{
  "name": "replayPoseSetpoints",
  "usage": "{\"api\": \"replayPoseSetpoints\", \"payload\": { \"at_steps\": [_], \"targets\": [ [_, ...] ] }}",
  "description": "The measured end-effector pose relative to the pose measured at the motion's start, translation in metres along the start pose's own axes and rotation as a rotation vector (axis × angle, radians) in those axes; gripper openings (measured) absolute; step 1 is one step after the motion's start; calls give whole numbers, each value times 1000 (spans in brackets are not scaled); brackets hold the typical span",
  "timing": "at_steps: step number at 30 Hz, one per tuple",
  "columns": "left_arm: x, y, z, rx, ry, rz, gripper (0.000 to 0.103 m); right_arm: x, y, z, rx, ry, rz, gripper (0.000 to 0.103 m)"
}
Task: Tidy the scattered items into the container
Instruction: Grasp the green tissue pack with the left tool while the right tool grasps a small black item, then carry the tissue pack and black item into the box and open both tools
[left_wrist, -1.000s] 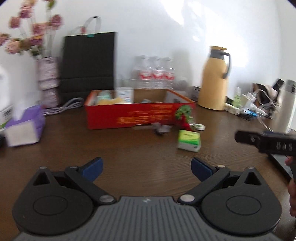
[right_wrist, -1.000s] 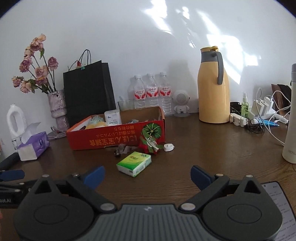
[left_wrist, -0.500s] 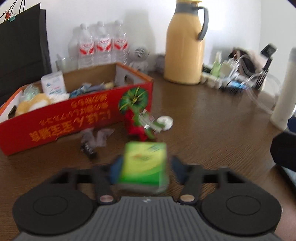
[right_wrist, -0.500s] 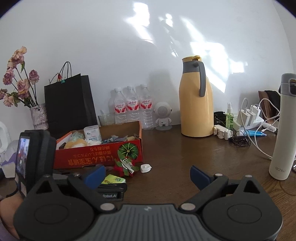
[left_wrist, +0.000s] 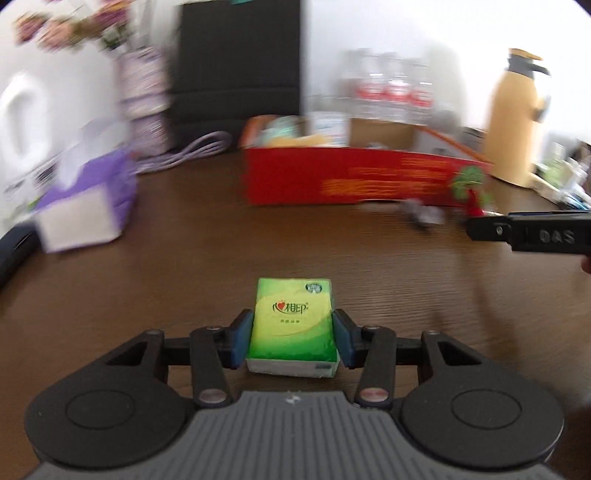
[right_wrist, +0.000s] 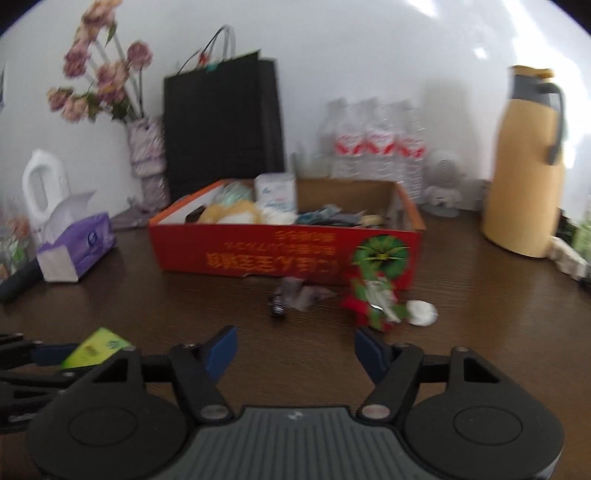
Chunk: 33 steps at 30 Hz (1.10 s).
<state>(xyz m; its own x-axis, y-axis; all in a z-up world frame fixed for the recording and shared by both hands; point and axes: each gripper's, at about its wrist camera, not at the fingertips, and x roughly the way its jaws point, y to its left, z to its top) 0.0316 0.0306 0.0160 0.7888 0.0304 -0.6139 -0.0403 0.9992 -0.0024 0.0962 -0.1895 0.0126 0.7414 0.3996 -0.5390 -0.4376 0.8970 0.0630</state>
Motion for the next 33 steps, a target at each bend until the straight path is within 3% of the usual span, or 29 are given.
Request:
{"api": "replayPoseSetpoints", "payload": {
  "at_steps": [2,5,7,9,12,13,15,21,25,28,33],
  "targets": [
    [0,10,2,-22,-7,13,53,26,7,11,-20,23,11,55],
    [0,13,6,-13,-22,-1,81,55,16,23,-50,57,-16,41],
    [0,12,8,10,-32,-13,82,67,19,27,-65,64,-23,34],
    [5,13,11,8,-25,-19,79,76,20,27,-67,96,-35,21],
    [17,13,15,-14,7,-22,72,80,19,23,-59,115,-22,18],
    [19,12,15,-18,17,-24,68,80,19,22,-62,111,-23,16],
    [17,10,14,-14,15,-21,47,80,19,21,-64,113,-20,9],
    [-6,1,3,-58,-6,-58,46,41,32,-1,-97,133,29,9],
    [-29,-27,-8,-11,-18,-88,46,-9,37,-34,-69,100,54,9],
    [-53,-50,-14,36,-97,-118,46,-47,34,-49,-37,33,26,9],
    [-86,-73,-14,52,-267,-154,46,-105,17,-62,50,-164,-27,9]
  ]
}}
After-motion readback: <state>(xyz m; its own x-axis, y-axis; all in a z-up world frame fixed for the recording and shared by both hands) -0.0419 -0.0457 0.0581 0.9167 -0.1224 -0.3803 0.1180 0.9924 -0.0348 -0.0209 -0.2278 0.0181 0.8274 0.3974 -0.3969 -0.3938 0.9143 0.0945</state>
